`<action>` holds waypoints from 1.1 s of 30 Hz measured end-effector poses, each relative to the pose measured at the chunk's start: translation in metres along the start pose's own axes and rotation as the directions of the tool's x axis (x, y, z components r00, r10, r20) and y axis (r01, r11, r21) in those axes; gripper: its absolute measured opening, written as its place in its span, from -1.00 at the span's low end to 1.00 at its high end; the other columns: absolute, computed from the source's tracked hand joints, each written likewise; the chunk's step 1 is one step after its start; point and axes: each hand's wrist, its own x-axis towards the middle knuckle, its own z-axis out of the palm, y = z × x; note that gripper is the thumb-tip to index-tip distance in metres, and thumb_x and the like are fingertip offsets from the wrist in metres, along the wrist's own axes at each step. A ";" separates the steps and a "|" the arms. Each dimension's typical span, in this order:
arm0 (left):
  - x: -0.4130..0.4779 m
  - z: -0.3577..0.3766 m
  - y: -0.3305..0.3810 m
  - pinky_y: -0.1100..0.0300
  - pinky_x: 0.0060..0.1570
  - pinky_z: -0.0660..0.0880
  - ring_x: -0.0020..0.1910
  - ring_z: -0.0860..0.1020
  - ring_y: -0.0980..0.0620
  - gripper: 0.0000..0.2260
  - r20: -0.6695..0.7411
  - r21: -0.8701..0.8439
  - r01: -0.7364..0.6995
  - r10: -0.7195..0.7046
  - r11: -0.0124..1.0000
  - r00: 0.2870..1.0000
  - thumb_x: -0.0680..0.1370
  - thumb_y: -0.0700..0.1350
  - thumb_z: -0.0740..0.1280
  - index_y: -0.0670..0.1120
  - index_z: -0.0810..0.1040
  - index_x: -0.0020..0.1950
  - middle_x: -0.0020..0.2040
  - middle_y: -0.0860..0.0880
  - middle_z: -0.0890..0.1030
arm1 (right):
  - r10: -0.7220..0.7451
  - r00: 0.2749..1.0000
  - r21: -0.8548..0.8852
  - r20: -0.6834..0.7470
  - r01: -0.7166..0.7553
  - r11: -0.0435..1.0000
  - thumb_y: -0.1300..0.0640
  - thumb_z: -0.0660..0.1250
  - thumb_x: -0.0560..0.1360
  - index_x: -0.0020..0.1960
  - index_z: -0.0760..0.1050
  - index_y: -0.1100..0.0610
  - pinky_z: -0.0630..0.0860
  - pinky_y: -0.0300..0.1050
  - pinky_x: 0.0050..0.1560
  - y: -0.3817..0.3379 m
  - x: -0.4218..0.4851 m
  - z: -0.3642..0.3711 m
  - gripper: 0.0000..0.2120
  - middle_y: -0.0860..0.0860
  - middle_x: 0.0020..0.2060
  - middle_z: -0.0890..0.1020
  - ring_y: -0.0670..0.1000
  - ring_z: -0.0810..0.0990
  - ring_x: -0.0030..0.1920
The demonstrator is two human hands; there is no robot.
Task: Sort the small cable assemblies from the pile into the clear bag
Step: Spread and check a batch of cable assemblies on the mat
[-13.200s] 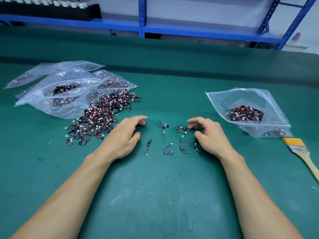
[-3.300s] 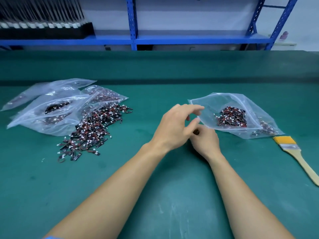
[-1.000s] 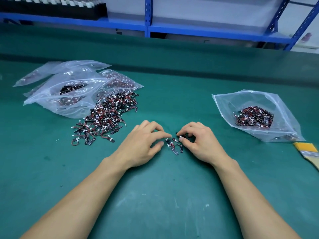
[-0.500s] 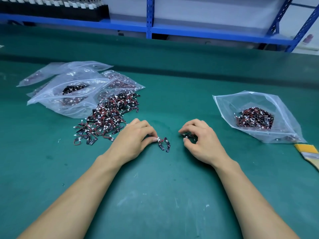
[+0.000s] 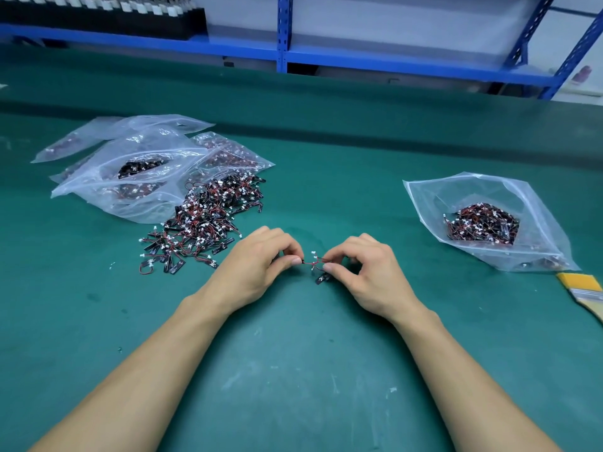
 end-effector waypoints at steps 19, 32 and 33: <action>-0.002 0.002 0.002 0.36 -0.12 0.32 -0.16 0.40 0.17 -0.96 -0.054 -0.002 0.018 -0.019 1.000 0.998 0.59 -0.11 0.38 0.02 0.57 -0.04 -0.17 0.21 0.49 | 0.160 0.982 0.259 -0.097 -0.130 0.957 0.23 0.50 0.47 -0.15 0.62 -0.08 0.41 -0.37 -0.20 -0.010 0.001 -0.001 -0.79 -0.21 -0.22 0.66 -0.10 0.52 -0.29; -0.003 0.002 0.003 0.27 -0.13 0.34 -0.19 0.42 0.12 -0.96 -0.112 -0.043 0.054 -0.059 0.998 0.992 0.59 -0.13 0.36 0.01 0.55 -0.05 -0.18 0.16 0.50 | 0.295 0.940 0.112 -0.172 -0.278 0.954 0.14 0.44 0.50 -0.05 0.68 -0.12 0.35 -0.30 -0.02 -0.008 0.000 -0.004 -0.85 -0.17 -0.07 0.56 -0.10 0.47 0.03; -0.003 0.002 0.003 0.27 -0.14 0.34 -0.19 0.42 0.12 -0.96 -0.117 -0.045 0.058 -0.063 0.997 0.991 0.59 -0.13 0.35 0.01 0.56 -0.05 -0.18 0.15 0.50 | 0.271 0.938 0.096 -0.214 -0.256 0.962 0.14 0.44 0.48 -0.03 0.68 -0.08 0.34 -0.31 -0.01 -0.010 0.000 -0.005 -0.86 -0.15 -0.07 0.53 -0.11 0.46 0.02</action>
